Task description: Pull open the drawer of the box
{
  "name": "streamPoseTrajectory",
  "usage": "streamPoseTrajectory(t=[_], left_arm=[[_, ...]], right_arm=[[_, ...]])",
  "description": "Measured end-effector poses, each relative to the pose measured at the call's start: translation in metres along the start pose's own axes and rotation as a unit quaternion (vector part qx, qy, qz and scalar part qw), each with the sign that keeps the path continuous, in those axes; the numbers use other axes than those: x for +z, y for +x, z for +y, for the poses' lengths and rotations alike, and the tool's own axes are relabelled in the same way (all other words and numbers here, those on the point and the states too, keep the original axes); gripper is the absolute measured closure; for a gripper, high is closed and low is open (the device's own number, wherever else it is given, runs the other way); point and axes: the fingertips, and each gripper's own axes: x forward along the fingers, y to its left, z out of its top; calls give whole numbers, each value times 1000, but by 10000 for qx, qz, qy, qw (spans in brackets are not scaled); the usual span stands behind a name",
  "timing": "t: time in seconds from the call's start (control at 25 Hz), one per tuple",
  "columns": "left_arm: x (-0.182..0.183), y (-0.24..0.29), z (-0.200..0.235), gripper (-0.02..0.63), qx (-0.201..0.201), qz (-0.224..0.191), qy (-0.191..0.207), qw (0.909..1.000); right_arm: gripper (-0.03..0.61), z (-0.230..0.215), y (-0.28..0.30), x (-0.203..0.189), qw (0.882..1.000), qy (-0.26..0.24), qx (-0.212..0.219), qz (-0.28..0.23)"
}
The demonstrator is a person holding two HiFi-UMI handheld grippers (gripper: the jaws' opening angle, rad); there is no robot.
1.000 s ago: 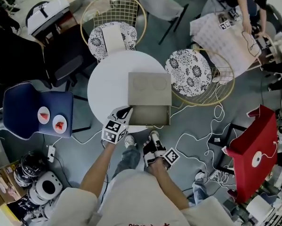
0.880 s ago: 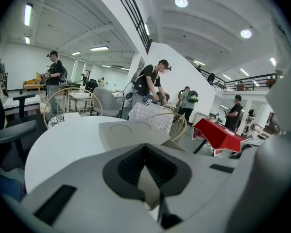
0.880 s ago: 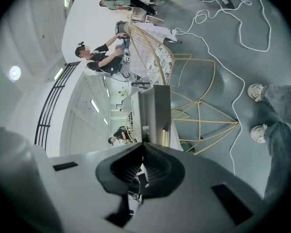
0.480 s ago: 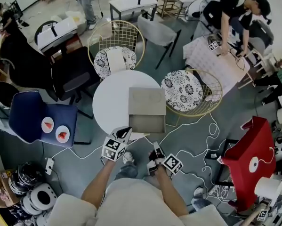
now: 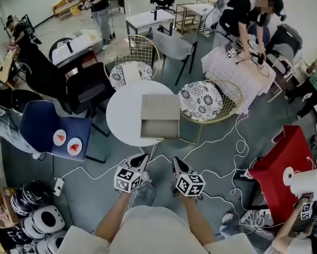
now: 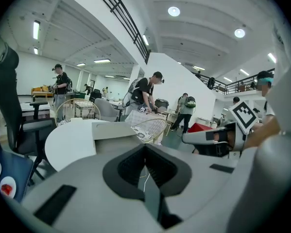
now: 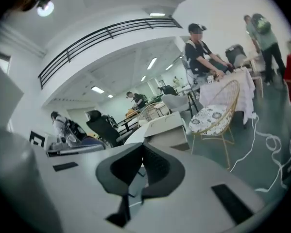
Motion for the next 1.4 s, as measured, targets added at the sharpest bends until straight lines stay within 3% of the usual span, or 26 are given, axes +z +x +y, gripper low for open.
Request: streamPoseTrajectory(t=[0.16, 0.36, 0.56, 0.8, 1.4], left_arm=[[-22, -35, -46, 602, 47, -128, -43, 9999], [-46, -73, -94, 602, 40, -120, 20, 9999], [-54, -103, -144, 601, 12, -128, 71, 9999], [-49, -129, -172, 603, -67, -147, 200, 9997], [-26, -154, -150, 603, 43, -451, 260, 9986]], right_arm=[[561, 21, -49, -17, 9936, -1128, -11, 14], [563, 42, -104, -34, 9867, -1626, -16, -90], [562, 55, -159, -40, 9853, -1690, -49, -233], [563, 80, -191, -41, 9841, -1736, -27, -387], [563, 116, -190, -34, 9796, -1959, 98, -442]])
